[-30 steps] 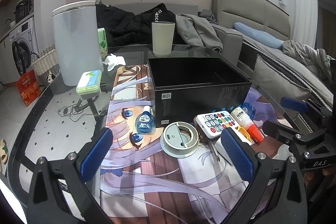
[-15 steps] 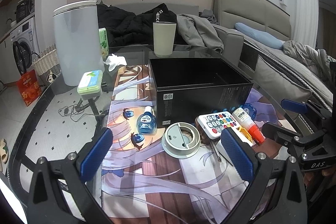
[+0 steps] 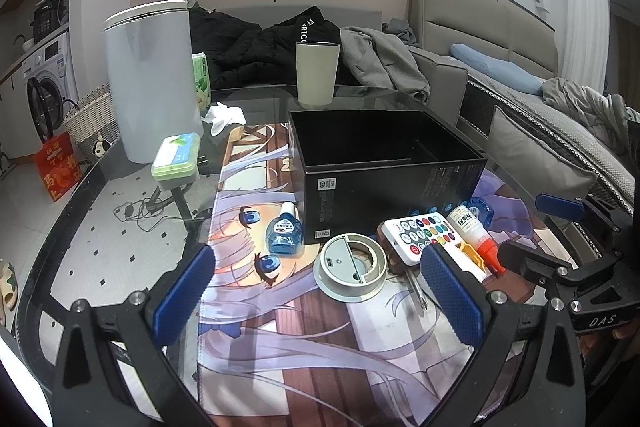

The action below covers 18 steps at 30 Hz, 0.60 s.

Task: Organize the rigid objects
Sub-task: 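Move both tools toward the white round container and white charger, then grasp the white round container with the left tool while the right tool grasps the white charger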

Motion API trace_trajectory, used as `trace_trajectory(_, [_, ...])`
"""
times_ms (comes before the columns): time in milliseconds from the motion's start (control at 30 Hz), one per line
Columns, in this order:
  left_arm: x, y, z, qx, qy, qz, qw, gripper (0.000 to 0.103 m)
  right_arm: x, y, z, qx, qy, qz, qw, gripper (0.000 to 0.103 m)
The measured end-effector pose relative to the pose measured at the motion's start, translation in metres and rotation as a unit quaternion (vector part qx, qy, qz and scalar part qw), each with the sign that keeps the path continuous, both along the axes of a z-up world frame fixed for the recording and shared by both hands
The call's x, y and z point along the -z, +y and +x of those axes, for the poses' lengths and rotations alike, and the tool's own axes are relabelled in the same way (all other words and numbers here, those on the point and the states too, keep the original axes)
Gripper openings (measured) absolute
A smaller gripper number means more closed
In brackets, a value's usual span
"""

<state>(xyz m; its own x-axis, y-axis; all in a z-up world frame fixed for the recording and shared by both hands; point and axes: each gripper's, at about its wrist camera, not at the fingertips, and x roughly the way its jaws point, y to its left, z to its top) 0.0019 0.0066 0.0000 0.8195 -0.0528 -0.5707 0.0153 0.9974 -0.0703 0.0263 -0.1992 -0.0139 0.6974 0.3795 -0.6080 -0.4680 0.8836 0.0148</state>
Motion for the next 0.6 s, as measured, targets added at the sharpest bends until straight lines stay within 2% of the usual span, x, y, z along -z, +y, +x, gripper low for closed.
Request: trace_trajectory(600, [0.001, 0.001, 0.006, 0.003, 0.006, 0.003, 1.0, 0.103, 0.005, 0.014, 0.005, -0.026, 0.024, -0.017, 0.999, 0.103])
